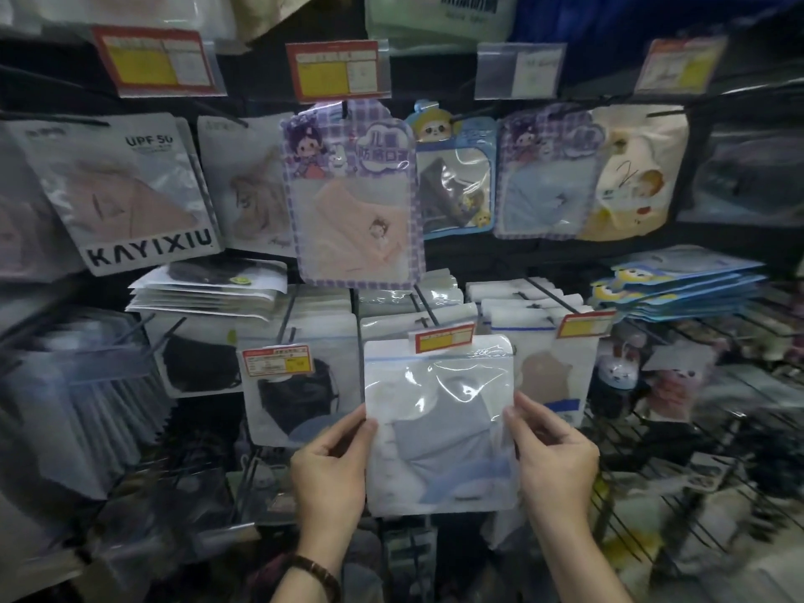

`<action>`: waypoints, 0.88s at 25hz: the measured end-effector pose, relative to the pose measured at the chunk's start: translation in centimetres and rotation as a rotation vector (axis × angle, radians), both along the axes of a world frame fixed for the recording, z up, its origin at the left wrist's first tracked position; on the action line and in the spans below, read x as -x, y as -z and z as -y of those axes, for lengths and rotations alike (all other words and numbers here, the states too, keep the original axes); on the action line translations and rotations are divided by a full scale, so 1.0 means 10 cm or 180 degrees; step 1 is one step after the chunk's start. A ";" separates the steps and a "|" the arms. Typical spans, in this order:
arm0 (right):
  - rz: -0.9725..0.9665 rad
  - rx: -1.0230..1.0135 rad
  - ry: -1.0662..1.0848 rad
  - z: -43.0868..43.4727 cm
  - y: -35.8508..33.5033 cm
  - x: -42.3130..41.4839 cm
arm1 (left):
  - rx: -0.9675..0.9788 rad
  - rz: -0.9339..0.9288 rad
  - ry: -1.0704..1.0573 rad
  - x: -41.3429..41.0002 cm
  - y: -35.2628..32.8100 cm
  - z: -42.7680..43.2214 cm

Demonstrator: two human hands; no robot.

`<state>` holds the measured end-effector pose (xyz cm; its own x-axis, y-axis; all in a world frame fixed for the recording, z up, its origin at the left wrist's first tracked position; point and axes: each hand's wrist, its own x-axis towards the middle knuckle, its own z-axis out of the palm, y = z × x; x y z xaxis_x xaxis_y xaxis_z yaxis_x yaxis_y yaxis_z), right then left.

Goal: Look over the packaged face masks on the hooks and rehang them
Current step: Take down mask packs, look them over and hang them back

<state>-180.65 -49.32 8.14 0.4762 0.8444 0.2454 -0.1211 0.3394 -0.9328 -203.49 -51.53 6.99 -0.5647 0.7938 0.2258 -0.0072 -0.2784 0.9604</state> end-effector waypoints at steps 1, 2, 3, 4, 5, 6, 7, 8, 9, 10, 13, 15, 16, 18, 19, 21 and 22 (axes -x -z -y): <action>0.0030 -0.0024 0.0015 -0.04 -0.01 -0.02 | 0.0012 0.0013 0.0008 0.00 -0.01 -0.04; 0.0083 -0.0042 0.0037 -0.09 -0.01 -0.03 | 0.0021 0.0022 0.0020 -0.01 -0.03 -0.08; 0.0148 -0.0051 0.0044 -0.14 -0.02 -0.04 | 0.0024 0.0033 0.0049 -0.01 -0.05 -0.12; 0.0204 -0.0047 0.0042 -0.18 -0.02 -0.04 | 0.0037 0.0052 0.0081 -0.02 -0.08 -0.15; 0.0236 -0.0054 0.0028 -0.20 -0.03 -0.03 | 0.0038 0.0063 0.0101 -0.03 -0.09 -0.16; 0.0252 -0.0061 0.0027 -0.21 -0.03 -0.02 | 0.0037 0.0055 0.0086 -0.03 -0.10 -0.16; 0.0258 -0.0073 0.0035 -0.20 -0.03 -0.01 | 0.0037 0.0040 0.0065 -0.04 -0.09 -0.15; 0.0243 -0.0094 0.0042 -0.19 -0.03 -0.01 | 0.0048 0.0046 0.0045 -0.04 -0.08 -0.14; 0.0206 -0.0133 0.0031 -0.17 -0.03 -0.01 | 0.0048 0.0081 0.0033 -0.04 -0.06 -0.12; 0.0169 -0.0181 0.0021 -0.15 -0.03 -0.01 | 0.0031 0.0133 0.0025 -0.04 -0.04 -0.11; 0.0133 -0.0232 0.0048 -0.15 -0.07 -0.02 | -0.0003 0.0176 0.0083 -0.03 -0.07 -0.12; 0.0187 -0.0137 0.0046 -0.19 -0.09 -0.01 | 0.0020 0.0073 0.0113 -0.04 -0.11 -0.14; 0.0220 -0.0072 0.0009 -0.21 -0.09 0.00 | 0.0027 0.0033 0.0090 -0.05 -0.12 -0.14; 0.0266 0.0061 -0.0040 -0.25 -0.11 0.02 | 0.0040 -0.0006 0.0038 -0.04 -0.11 -0.15; 0.0296 0.0121 -0.0036 -0.26 -0.12 0.01 | 0.0053 -0.0012 0.0035 -0.03 -0.10 -0.17; 0.0403 0.0238 -0.0024 -0.26 -0.13 0.00 | 0.0112 -0.0005 0.0079 -0.02 -0.10 -0.16; 0.0475 0.0258 -0.0011 -0.24 -0.14 0.01 | 0.0131 -0.0014 0.0107 -0.03 -0.10 -0.15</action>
<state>-180.70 -46.88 9.50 0.4367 0.8658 0.2442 0.0198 0.2621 -0.9648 -203.23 -50.06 8.02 -0.5367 0.8209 0.1951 -0.0116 -0.2383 0.9711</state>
